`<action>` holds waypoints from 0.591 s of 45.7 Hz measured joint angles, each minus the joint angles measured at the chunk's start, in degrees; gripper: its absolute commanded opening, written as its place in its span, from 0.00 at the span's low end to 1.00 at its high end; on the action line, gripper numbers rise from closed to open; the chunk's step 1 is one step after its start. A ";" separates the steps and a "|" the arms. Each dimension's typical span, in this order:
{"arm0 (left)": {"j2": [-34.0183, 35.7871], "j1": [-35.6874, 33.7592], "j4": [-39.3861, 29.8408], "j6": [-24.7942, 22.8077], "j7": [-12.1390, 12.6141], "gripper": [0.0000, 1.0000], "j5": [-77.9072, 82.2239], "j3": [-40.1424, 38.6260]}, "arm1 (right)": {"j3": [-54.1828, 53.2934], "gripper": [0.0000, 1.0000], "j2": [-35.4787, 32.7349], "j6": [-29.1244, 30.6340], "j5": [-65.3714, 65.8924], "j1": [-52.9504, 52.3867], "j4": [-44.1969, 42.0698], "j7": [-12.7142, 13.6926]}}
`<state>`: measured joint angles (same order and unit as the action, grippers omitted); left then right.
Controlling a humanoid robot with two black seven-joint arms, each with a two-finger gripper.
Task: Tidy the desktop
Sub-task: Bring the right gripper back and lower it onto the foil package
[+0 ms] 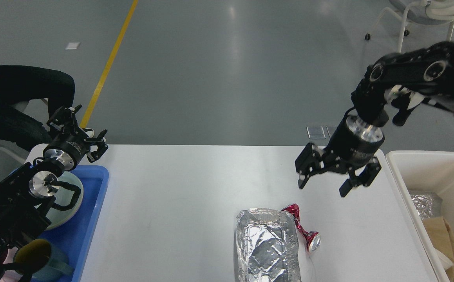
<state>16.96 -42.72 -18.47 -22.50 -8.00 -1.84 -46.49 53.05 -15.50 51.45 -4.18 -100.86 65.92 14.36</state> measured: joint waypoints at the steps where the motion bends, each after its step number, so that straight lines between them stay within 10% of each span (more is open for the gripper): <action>1: 0.00 0.00 0.00 0.00 0.00 0.97 0.00 0.00 | -0.15 1.00 0.20 -1.04 0.14 1.53 -0.06 0.02; 27: 0.00 0.00 -0.02 0.00 0.00 0.97 0.00 0.00 | -4.25 1.00 4.01 -14.39 0.25 20.23 -2.98 0.03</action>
<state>16.96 -42.73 -18.49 -22.50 -8.00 -1.85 -46.49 48.80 -11.49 37.06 -3.93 -80.63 62.93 14.39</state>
